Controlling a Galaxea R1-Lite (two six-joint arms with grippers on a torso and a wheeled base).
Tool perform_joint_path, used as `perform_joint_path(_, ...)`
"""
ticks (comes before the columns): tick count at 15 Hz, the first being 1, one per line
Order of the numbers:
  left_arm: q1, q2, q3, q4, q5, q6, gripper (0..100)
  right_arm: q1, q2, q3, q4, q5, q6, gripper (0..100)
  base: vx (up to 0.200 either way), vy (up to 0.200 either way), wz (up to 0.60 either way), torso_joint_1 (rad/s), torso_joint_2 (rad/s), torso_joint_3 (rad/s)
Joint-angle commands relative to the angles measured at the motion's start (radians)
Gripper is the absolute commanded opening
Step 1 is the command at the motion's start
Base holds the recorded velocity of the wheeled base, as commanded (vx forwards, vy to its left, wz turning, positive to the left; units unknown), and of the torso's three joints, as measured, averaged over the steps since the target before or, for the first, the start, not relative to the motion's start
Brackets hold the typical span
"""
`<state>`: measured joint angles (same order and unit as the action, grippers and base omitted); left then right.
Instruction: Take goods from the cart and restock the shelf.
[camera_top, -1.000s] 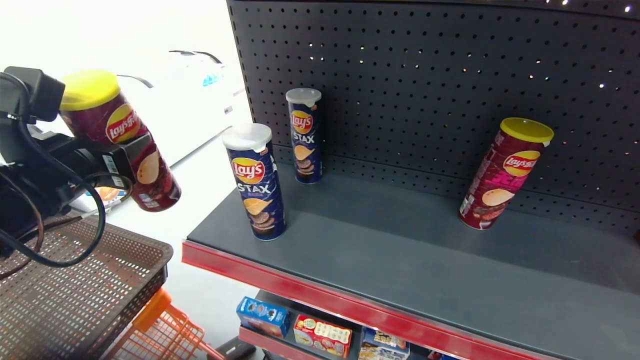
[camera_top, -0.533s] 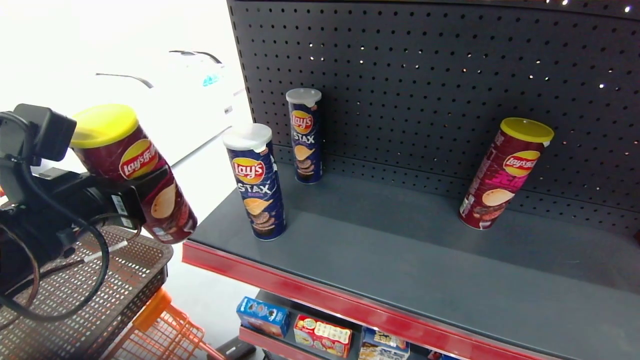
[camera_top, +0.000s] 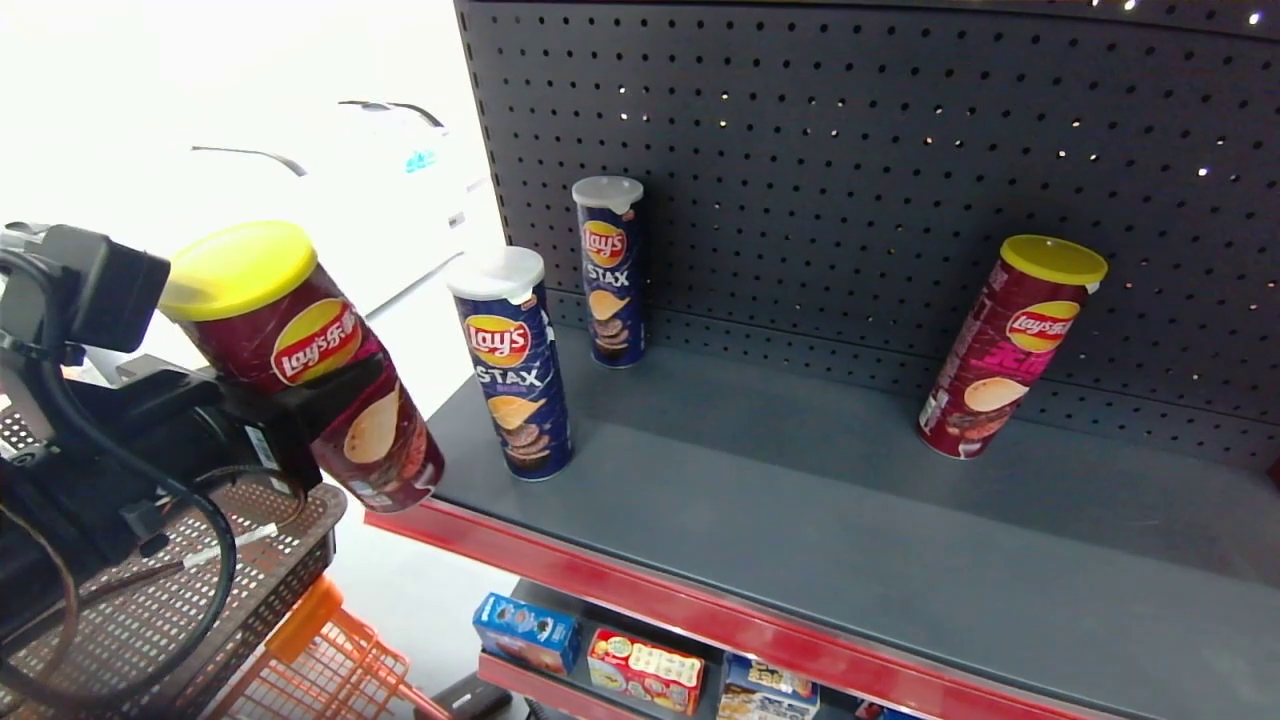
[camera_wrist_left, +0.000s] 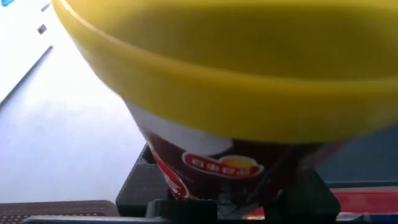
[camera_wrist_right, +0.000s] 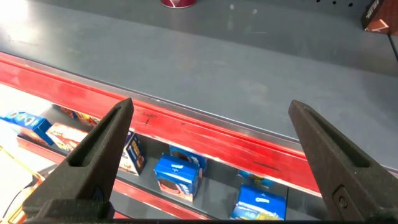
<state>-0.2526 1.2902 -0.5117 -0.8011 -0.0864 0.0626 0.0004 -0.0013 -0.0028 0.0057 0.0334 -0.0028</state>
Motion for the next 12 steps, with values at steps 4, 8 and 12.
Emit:
perform_joint_path(4,-0.060,-0.005,0.007,0.006,-0.010,-0.009,0,0.001,0.001,0.001,0.000,0.000,0.000,100,0.000,0.000,0.00,0.000,0.00,0.000)
perform_joint_path(8,-0.139,-0.015,0.007,0.010,-0.012,-0.041,0,0.001,0.001,0.000,0.000,0.000,0.000,100,0.000,0.000,0.00,0.000,0.00,0.000)
perform_joint_path(12,-0.206,-0.015,-0.019,0.040,-0.013,-0.041,0,0.001,0.001,0.000,0.000,0.002,0.000,100,0.000,0.000,0.00,0.000,0.00,0.000)
